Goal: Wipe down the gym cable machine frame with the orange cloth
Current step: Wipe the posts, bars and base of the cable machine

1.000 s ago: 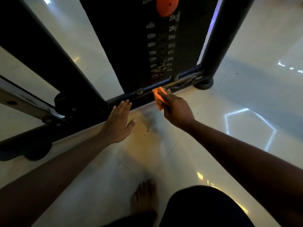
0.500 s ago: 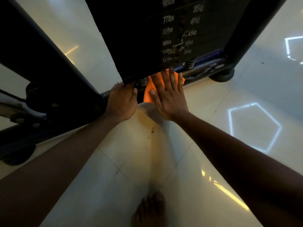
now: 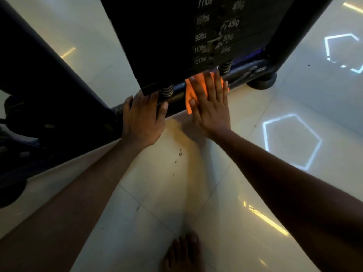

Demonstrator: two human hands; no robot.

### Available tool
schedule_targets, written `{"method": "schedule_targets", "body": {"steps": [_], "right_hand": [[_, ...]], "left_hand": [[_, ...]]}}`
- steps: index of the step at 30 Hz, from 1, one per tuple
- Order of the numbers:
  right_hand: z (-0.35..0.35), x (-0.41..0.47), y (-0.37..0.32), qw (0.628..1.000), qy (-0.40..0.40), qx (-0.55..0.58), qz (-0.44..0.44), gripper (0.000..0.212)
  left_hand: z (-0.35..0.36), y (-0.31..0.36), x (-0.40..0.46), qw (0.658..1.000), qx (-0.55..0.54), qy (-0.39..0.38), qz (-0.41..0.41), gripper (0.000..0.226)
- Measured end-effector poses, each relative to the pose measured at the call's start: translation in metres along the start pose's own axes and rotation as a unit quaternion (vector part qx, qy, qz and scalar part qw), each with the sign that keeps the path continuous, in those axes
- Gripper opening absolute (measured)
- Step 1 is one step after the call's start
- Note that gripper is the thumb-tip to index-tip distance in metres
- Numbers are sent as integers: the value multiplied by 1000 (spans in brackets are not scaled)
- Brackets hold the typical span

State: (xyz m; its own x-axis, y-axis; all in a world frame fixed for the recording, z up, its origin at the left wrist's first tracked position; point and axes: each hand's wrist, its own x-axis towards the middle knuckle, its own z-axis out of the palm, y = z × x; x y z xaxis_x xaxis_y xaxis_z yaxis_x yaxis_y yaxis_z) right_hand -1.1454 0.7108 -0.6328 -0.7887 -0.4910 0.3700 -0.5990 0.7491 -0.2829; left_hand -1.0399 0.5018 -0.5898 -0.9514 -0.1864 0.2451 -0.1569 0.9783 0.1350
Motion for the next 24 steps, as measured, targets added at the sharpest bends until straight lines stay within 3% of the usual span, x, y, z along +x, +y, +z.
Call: {"method": "schedule_targets", "body": {"steps": [2,4,8,13,17,19,21,24], "right_hand": [[6,-6,-29,999,-3,36,25,67],[10,-9,-35,999,-13,35,-12,67],[3,2,15,994,-9,-51,-99,71],[5,-2,-5,1000,11,19,17,70],[6,-8,-3,991,-20,-23,-133,67],[-3,2,24,985,-18,-55,-162,69],[-9,7,41,992,-11,-60,-108,72],[-4,-1,12,1000,0,-15,-20,74]], "left_hand": [[3,7,-9,999,20,24,-12,53],[7,16,-15,998,35,44,-29,57],[16,28,-25,995,57,63,-61,65],[25,28,-31,993,66,74,-69,68],[30,30,-31,991,70,84,-74,67],[31,28,-31,991,75,87,-73,67],[31,27,-30,991,75,89,-72,68],[31,28,-31,990,76,92,-76,67]]}}
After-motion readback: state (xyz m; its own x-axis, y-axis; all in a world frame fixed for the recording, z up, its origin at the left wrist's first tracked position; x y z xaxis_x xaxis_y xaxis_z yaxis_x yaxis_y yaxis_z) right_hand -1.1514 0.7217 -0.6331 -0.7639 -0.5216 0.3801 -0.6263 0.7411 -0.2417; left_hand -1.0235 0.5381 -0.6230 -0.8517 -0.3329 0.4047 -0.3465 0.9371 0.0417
